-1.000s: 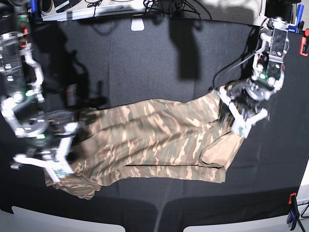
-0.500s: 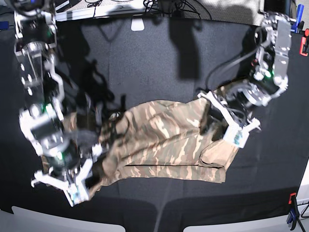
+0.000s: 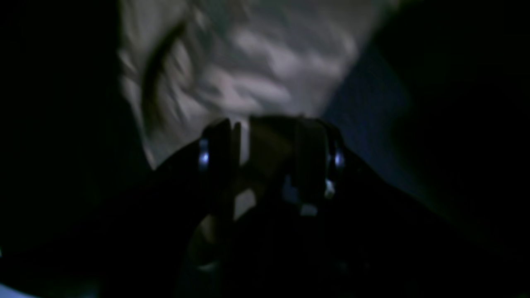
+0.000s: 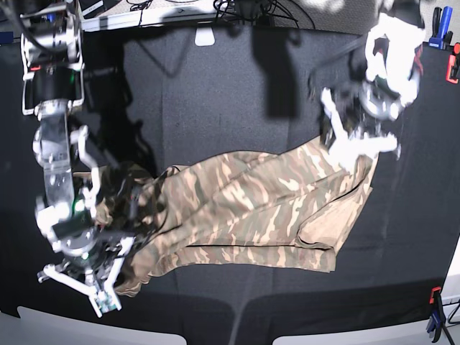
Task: Layout the t-shirt on the table in an organized manner, then fold the t-shirt properly
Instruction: 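Release the corner with the left gripper and regrasp the shirt's opposite end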
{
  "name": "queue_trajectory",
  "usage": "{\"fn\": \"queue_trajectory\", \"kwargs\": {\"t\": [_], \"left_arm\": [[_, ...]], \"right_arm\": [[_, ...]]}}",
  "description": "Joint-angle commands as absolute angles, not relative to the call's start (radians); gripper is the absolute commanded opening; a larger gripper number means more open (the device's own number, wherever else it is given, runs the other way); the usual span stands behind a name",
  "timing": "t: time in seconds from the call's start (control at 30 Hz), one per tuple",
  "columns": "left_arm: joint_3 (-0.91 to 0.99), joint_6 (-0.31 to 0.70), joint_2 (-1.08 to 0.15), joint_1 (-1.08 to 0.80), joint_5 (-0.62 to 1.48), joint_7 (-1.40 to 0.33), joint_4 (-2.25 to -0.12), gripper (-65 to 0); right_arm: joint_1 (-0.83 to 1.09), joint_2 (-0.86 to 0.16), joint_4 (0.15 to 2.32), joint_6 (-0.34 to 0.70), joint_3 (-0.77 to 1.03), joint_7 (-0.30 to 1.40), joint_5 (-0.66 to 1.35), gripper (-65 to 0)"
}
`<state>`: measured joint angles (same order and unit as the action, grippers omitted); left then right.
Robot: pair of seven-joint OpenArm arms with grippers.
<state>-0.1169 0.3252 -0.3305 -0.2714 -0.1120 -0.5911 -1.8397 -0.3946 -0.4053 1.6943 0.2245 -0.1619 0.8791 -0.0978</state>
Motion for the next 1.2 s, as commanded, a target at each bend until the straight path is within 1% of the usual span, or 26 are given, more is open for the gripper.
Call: {"fn": "queue_trajectory", "kwargs": {"t": [0.0, 0.07, 0.17, 0.33, 0.47, 0.57, 0.6, 0.7, 0.73, 0.8, 0.83, 0.87, 0.9, 0.97, 1.1, 1.17], "left_arm": [[-0.113, 0.321, -0.342, -0.28, -0.128, -0.568, -1.858, -41.3], [-0.113, 0.321, -0.357, -0.31, -0.14, -0.568, -1.858, -41.3], [-0.113, 0.319, -0.379, -0.344, -0.179, -0.535, -1.858, -41.3], [-0.113, 0.318, -0.385, -0.343, -0.238, -0.386, -1.842, -41.3], [-0.113, 0.318, -0.382, -0.331, -0.244, -0.37, -1.766, -41.3], [-0.113, 0.311, -0.383, -0.32, -0.319, -0.363, -1.677, -41.3], [-0.113, 0.291, -0.383, -0.318, -0.347, -0.36, -1.654, -41.3], [-0.113, 0.158, -0.383, -0.316, -0.425, -0.317, -1.628, -41.3], [-0.113, 0.129, -0.383, -0.315, -0.443, -0.312, -1.631, -41.3], [-0.113, 0.118, -0.383, -0.31, -0.45, -0.313, -1.641, -42.0], [-0.113, 0.119, -0.383, -0.309, -0.449, -0.312, -1.644, -43.5], [-0.113, 0.119, -0.383, -0.307, -0.447, -0.311, -1.645, -46.7], [-0.113, 0.119, -0.383, -0.303, -0.444, -0.31, -1.645, -52.2], [-0.113, 0.119, -0.383, -0.293, -0.445, -0.312, -1.645, -65.0], [-0.113, 0.117, -0.383, -0.249, -0.445, -0.321, -1.654, -65.0], [-0.113, 0.099, -0.383, -0.215, -0.445, -0.327, -1.671, -65.0]], "right_arm": [[-0.438, -0.416, 1.692, 0.233, -0.156, 0.853, -0.106, -65.0], [-0.46, -0.416, 1.655, 0.255, -0.156, 0.853, -0.107, -65.0], [-0.491, -0.415, 1.593, 0.258, -0.156, 0.854, -0.136, -65.0], [-0.502, -0.415, 1.554, 0.273, -0.156, 0.857, -0.135, -65.0], [-0.502, -0.415, 1.554, 0.273, -0.156, 0.857, -0.135, -65.0], [-0.502, -0.415, 1.554, 0.273, -0.156, 0.855, -0.135, -65.0], [-0.502, -0.415, 1.554, 0.273, -0.156, 0.853, -0.135, -65.0], [-0.502, -0.415, 1.554, 0.273, -0.156, 0.845, -0.126, -65.0], [-0.502, -0.415, 1.554, 0.273, -0.156, 0.844, -0.12, -65.0], [-0.502, -0.414, 1.554, 0.273, -0.156, 0.844, -0.12, -65.0], [-0.502, -0.415, 1.554, 0.273, -0.156, 0.844, -0.12, -65.0], [-0.502, -0.415, 1.554, 0.273, -0.156, 0.844, -0.12, -65.0], [-0.502, -0.414, 1.554, 0.273, -0.156, 0.844, -0.12, -65.0], [-0.502, -0.415, 1.554, 0.273, -0.156, 0.844, -0.12, -65.0], [-0.502, -0.415, 1.554, 0.273, -0.156, 0.844, -0.12, -65.0], [-0.502, -0.415, 1.554, 0.273, -0.156, 0.844, -0.12, -65.0]]}}
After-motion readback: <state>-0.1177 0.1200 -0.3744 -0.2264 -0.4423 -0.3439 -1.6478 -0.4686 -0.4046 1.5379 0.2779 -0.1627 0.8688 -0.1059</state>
